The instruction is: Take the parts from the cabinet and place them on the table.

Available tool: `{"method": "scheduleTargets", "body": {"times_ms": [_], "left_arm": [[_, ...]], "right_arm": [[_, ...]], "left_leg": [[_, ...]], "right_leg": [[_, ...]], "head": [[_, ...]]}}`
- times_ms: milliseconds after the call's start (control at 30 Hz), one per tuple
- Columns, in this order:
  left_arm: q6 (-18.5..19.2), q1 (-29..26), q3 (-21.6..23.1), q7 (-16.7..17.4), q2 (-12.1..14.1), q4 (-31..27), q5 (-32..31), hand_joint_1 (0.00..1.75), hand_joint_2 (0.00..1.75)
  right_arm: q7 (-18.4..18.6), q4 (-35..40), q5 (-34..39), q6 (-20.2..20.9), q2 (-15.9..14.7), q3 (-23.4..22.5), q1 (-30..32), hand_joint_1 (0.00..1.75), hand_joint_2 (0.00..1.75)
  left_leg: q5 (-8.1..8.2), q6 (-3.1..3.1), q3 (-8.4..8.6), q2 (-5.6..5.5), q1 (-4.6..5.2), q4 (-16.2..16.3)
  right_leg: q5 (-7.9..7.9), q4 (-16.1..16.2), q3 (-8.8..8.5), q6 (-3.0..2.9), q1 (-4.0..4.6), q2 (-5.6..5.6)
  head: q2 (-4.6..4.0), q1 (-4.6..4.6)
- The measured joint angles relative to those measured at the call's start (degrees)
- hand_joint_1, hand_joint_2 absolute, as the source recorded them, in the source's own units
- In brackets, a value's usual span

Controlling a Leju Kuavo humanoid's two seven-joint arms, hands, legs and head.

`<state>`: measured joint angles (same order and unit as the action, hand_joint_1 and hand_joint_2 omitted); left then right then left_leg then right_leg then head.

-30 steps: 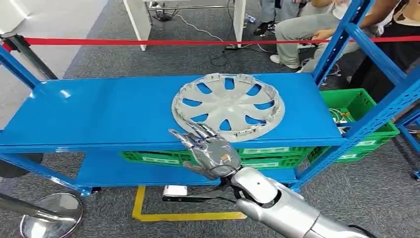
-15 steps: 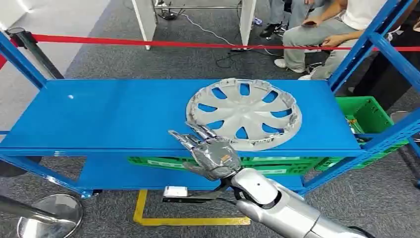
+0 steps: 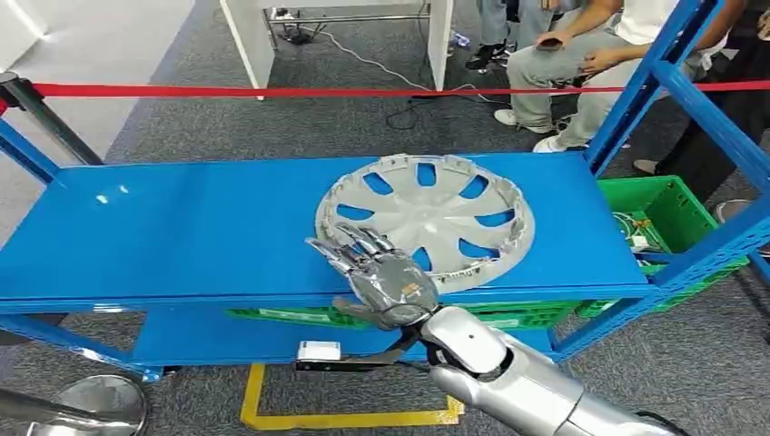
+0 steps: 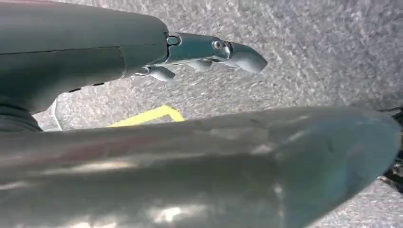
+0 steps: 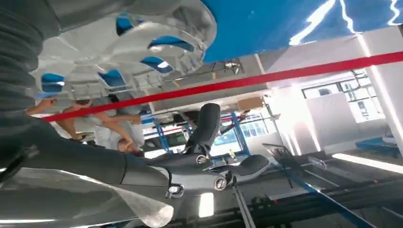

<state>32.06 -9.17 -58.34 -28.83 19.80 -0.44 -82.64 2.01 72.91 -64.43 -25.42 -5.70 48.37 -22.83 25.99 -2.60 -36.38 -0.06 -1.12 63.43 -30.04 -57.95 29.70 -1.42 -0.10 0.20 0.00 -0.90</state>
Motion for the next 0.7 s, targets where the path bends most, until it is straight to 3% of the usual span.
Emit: {"method": "scheduleTargets", "body": {"times_ms": [33,67,133,233,267,333,367,400,433,500,533,567,600,633,667,700], "left_arm": [[0.00,-0.07,0.02,0.00,0.00,0.00,0.00,0.00,0.00],[0.00,-0.01,0.02,0.00,-0.15,0.07,0.00,0.00,0.00],[0.00,-0.19,0.02,0.00,0.04,0.11,0.00,0.00,0.00],[0.00,-0.19,0.02,0.00,0.00,0.17,0.00,0.00,0.00],[0.00,-0.17,0.02,0.00,-0.02,0.17,0.00,0.00,0.00],[0.00,-0.16,0.02,0.00,-0.09,0.17,0.00,0.00,0.00],[0.00,-0.18,0.02,0.00,-0.09,0.17,0.00,0.00,0.00],[0.00,-0.18,0.02,0.00,-0.09,0.17,0.00,0.00,0.00],[0.00,-0.18,0.02,0.00,-0.13,0.20,0.00,0.00,0.00],[0.00,-0.16,0.02,0.00,-0.13,0.20,0.00,0.00,0.00],[-0.60,-0.21,0.02,-0.50,-0.21,0.20,0.65,0.00,0.00],[-2.54,-0.19,-0.13,-2.15,-1.28,0.05,2.52,0.00,0.00],[-7.22,0.27,-0.81,-3.42,-2.23,-1.30,4.80,0.00,0.00],[-12.64,1.38,-1.40,-2.62,-6.18,-3.20,5.62,0.00,0.00],[-22.42,3.52,-2.06,-0.67,-10.82,-7.53,6.30,0.00,0.00],[-31.00,6.50,-2.19,0.61,-14.65,-8.89,6.73,0.00,0.00]], "right_arm": [[0.00,0.00,0.00,0.00,0.02,0.00,-0.01,0.00,1.75],[0.00,-0.04,0.00,0.02,0.02,0.02,-0.02,0.00,1.75],[-0.02,-0.02,0.00,-0.07,0.09,0.00,-0.07,0.00,1.75],[-0.02,0.04,0.00,-0.13,0.11,-0.04,-0.21,0.00,1.75],[-0.04,0.04,0.00,-0.13,0.11,-0.04,-0.40,0.00,1.75],[-0.02,0.02,0.00,-0.13,0.09,-0.02,-0.24,0.00,1.75],[-0.02,0.00,0.00,-0.13,0.09,-0.02,-0.08,0.00,1.75],[-0.02,-0.11,0.00,-0.11,0.09,-0.02,0.02,0.00,1.75],[-0.04,-0.13,0.00,-0.13,0.09,0.00,0.02,0.00,1.75],[-0.02,-0.13,0.00,-0.13,0.09,-0.02,-0.04,0.00,1.75],[0.69,-0.13,-0.34,-0.13,0.09,-0.06,-0.07,0.00,1.75],[2.50,-0.13,-1.37,-0.11,0.09,-0.48,0.15,0.00,1.75],[4.78,0.04,-2.51,0.17,0.11,-1.50,0.85,0.00,1.75],[6.13,0.81,-3.11,0.77,0.09,-2.69,2.11,0.00,1.75],[6.49,1.99,-3.70,1.80,-0.04,-5.08,3.99,0.00,1.75],[5.92,3.21,-4.29,2.51,-0.35,-7.49,5.35,0.00,1.75]], "left_leg": [[-2.15,0.21,1.06,0.00,-0.05,-3.72],[1.60,0.57,1.08,0.23,0.22,-4.37],[-0.35,1.70,1.06,0.11,0.35,-4.60],[-0.22,2.76,2.38,0.08,0.03,-5.04],[-0.02,3.07,2.57,0.08,0.02,-5.04],[0.30,3.42,2.64,0.08,0.11,-5.03],[0.49,3.45,2.72,0.08,0.17,-5.01],[0.72,3.51,2.95,0.06,0.30,-5.01],[0.99,3.54,3.32,0.01,0.45,-5.02],[1.62,3.51,4.41,-0.07,0.81,-5.04],[1.90,3.53,4.59,-0.06,0.69,-5.15],[2.03,3.30,4.82,-0.01,0.90,-5.06],[1.99,3.13,4.59,-0.02,0.87,-5.16],[1.83,2.85,4.68,-0.20,0.93,-5.53],[1.60,3.29,4.74,-0.48,1.31,-5.41],[1.43,4.09,4.75,-0.57,1.45,-5.96]], "right_leg": [[-0.41,0.07,0.34,0.34,0.02,-0.01],[-0.68,-0.30,-0.49,0.72,0.26,0.06],[-0.89,-0.48,-0.56,1.48,0.49,0.15],[-1.84,-2.09,0.18,2.38,0.40,0.07],[-3.11,-5.46,1.98,2.58,0.39,0.02],[-6.67,-14.36,7.51,2.87,0.37,0.00],[-7.66,-17.37,9.84,2.88,0.39,0.00],[-7.18,-18.12,11.09,2.74,0.40,-0.01],[-5.20,-16.30,11.00,2.50,0.48,0.01],[1.38,-7.12,7.65,1.34,0.78,-0.01],[4.14,-2.63,6.00,0.45,1.17,-0.18],[2.60,-1.86,5.90,-0.02,1.39,-0.40],[2.33,-0.47,5.75,0.52,1.37,-0.41],[3.54,0.03,5.09,0.51,1.38,-0.27],[4.22,0.44,4.58,1.84,0.90,-0.81],[4.16,0.47,4.49,2.03,0.71,-1.25]], "head": [[0.00,-0.02],[0.00,0.13],[0.00,0.13],[0.00,0.09],[0.00,-0.22],[0.00,-0.13],[0.00,-0.20],[0.00,-0.17],[0.00,-0.15],[0.00,-0.15],[0.00,-0.15],[0.00,0.33],[0.00,0.24],[0.00,0.39],[0.00,0.37],[0.00,0.57]]}}
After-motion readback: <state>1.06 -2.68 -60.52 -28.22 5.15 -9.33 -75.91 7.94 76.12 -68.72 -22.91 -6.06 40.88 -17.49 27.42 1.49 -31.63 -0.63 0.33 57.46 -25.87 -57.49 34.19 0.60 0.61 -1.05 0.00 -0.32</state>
